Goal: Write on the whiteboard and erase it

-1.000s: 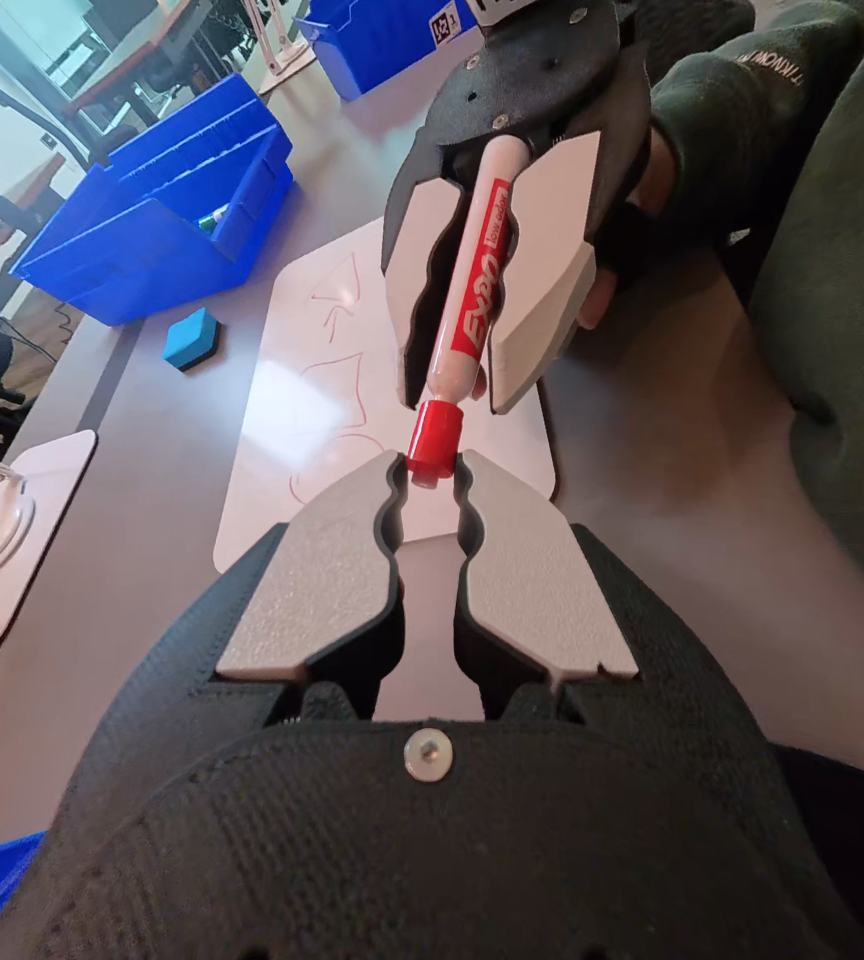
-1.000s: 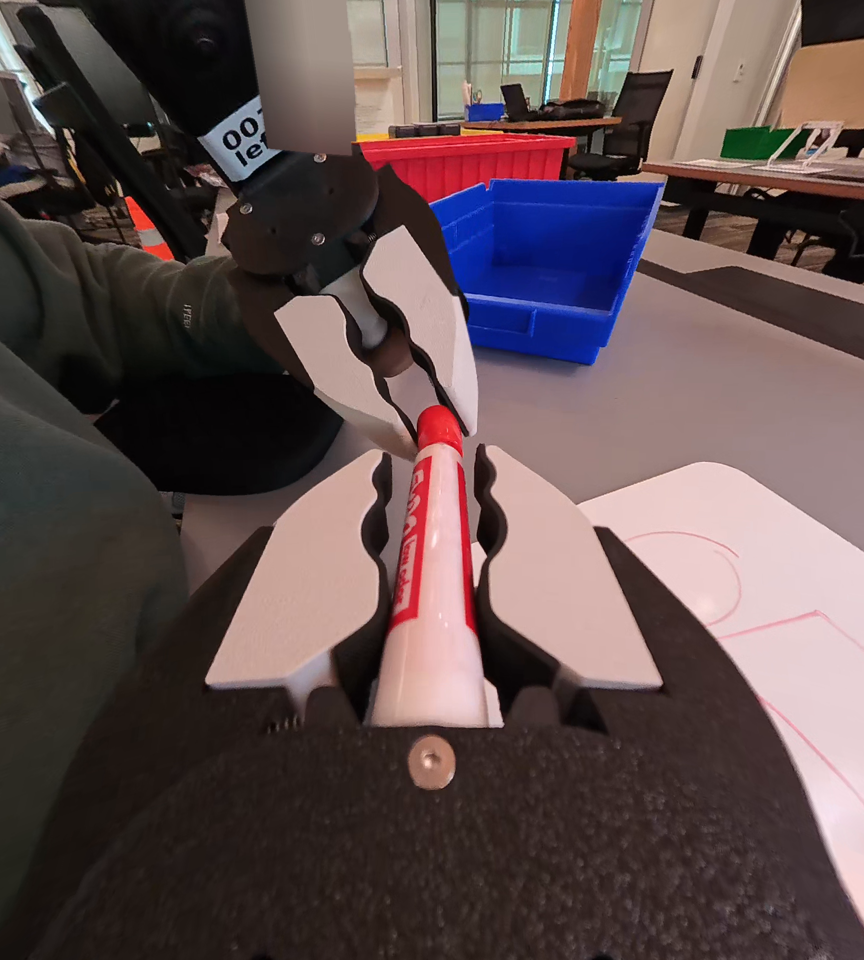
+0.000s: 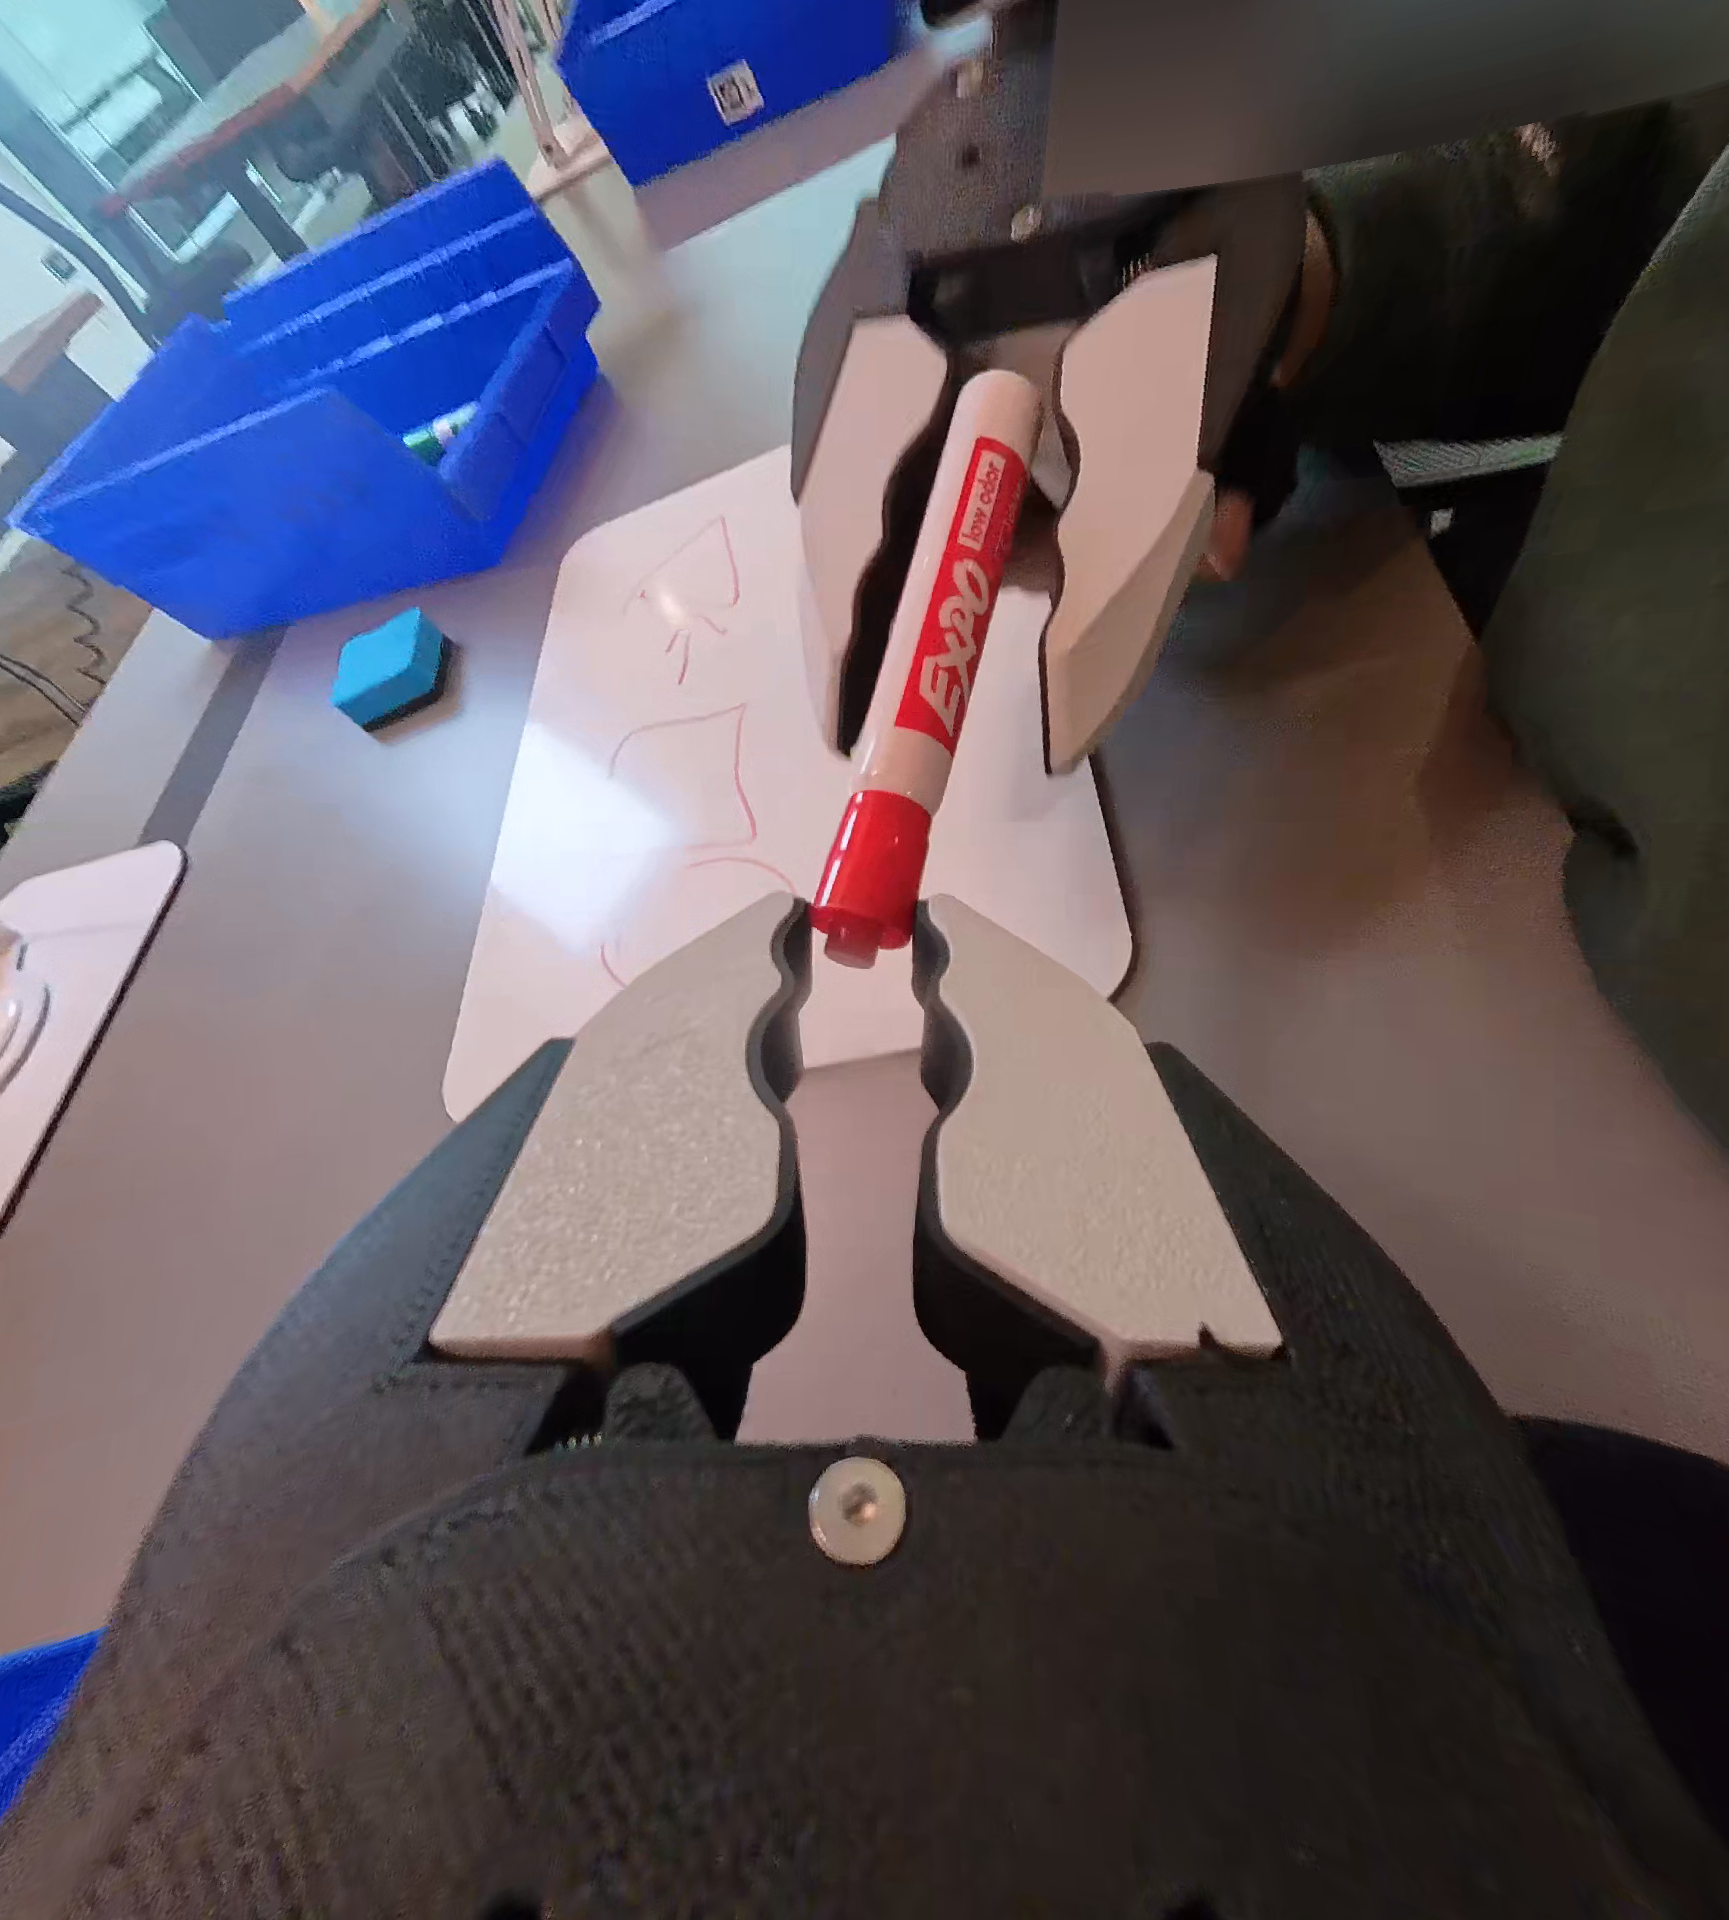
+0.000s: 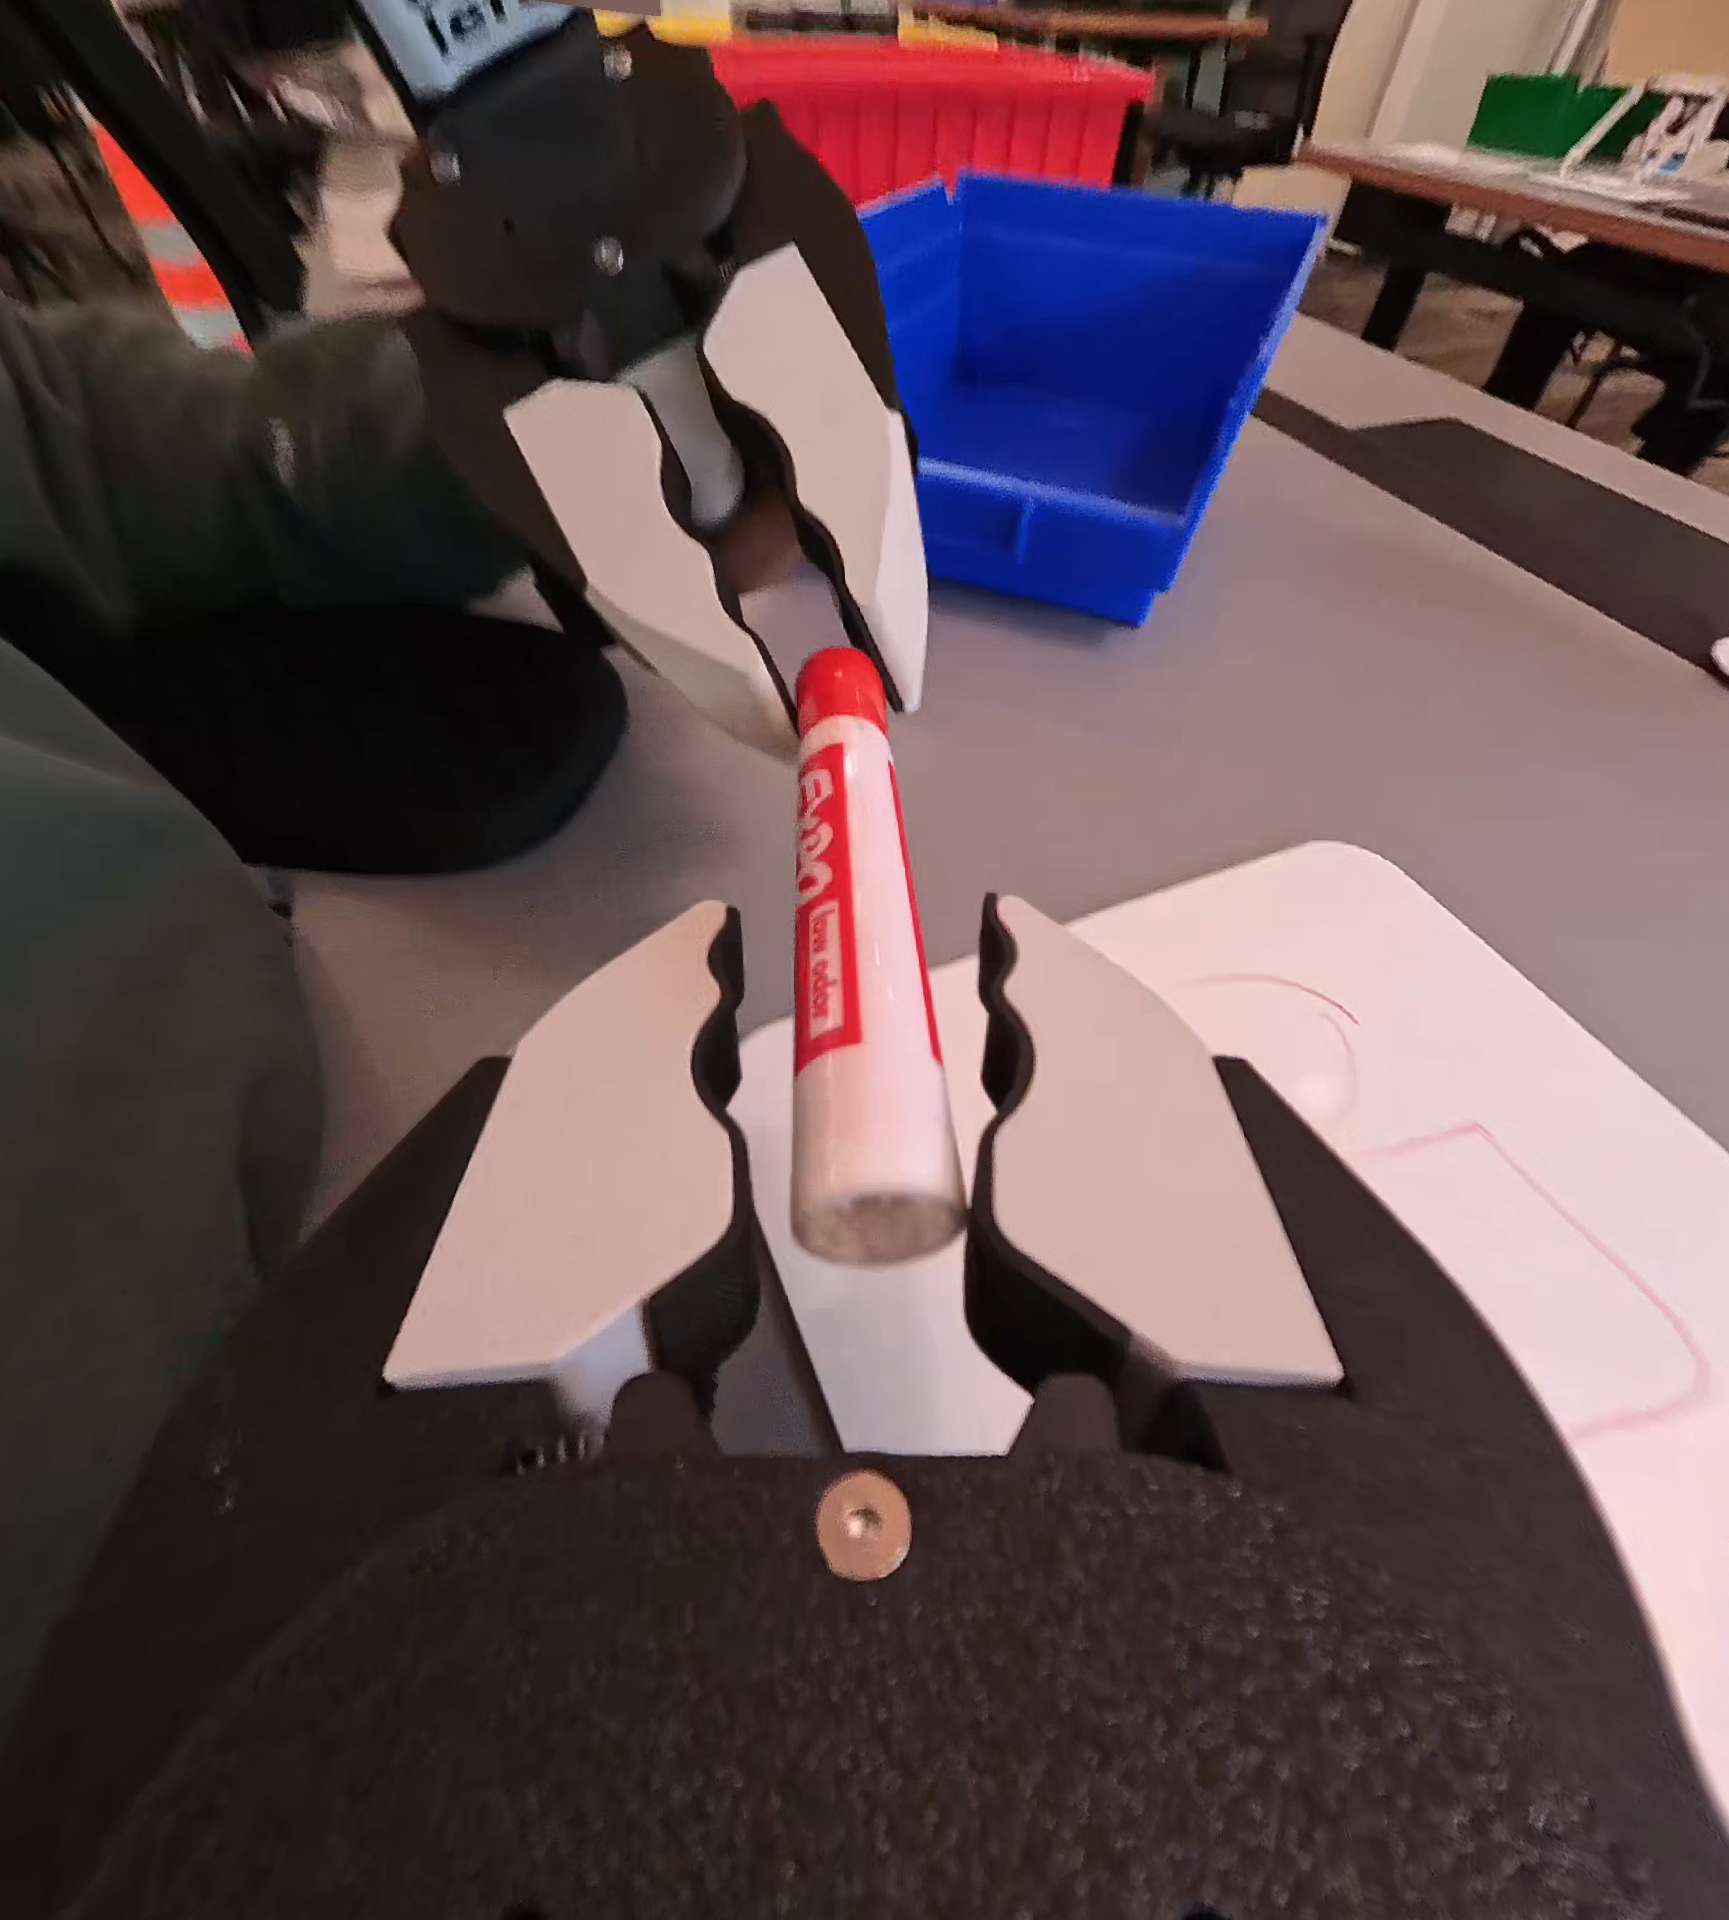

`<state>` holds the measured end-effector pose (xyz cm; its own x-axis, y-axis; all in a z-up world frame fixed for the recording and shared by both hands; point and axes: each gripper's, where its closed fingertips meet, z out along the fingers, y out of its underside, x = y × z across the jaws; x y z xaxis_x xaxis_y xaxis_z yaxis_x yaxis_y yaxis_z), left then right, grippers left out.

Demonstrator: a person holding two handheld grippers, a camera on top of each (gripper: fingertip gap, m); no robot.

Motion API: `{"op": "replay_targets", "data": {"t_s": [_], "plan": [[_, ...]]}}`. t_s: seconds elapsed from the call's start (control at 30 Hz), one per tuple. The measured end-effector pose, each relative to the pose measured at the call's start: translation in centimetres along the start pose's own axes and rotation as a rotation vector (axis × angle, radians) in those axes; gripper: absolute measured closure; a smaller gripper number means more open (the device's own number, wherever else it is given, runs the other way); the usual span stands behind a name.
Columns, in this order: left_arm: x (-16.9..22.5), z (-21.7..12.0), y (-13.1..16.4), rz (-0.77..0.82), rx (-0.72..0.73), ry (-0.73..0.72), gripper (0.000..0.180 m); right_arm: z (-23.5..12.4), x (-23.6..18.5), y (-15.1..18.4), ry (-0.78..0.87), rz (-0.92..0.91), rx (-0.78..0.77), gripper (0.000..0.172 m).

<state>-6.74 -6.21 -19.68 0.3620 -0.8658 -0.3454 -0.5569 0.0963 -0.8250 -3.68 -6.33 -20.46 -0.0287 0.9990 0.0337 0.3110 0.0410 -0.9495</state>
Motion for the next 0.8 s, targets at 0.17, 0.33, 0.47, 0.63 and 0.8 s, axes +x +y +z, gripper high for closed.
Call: {"op": "replay_targets", "data": {"t_s": [0.17,0.33,0.47,0.63,0.8], "plan": [[0.0,0.2,1.5,0.015,-0.083,0.01,0.162,-1.6,0.4,0.6,0.042,-0.131,-0.192,0.128],[0.9,0.8,1.4,0.009,-0.079,0.043,0.162,-0.7,0.0,2.3,0.046,-0.242,-0.371,0.133],[1.1,1.0,1.6,0.018,-0.093,0.044,0.162,0.2,0.3,2.9,0.078,-0.333,-0.423,0.153],[0.5,0.8,0.5,-0.054,-0.004,0.021,0.161,-0.3,0.6,2.0,0.079,-0.279,-0.374,0.153],[-2.2,-0.6,-1.2,-0.162,0.162,-0.091,0.163,-4.5,6.1,-0.5,0.229,-0.172,-0.256,0.152]]}}
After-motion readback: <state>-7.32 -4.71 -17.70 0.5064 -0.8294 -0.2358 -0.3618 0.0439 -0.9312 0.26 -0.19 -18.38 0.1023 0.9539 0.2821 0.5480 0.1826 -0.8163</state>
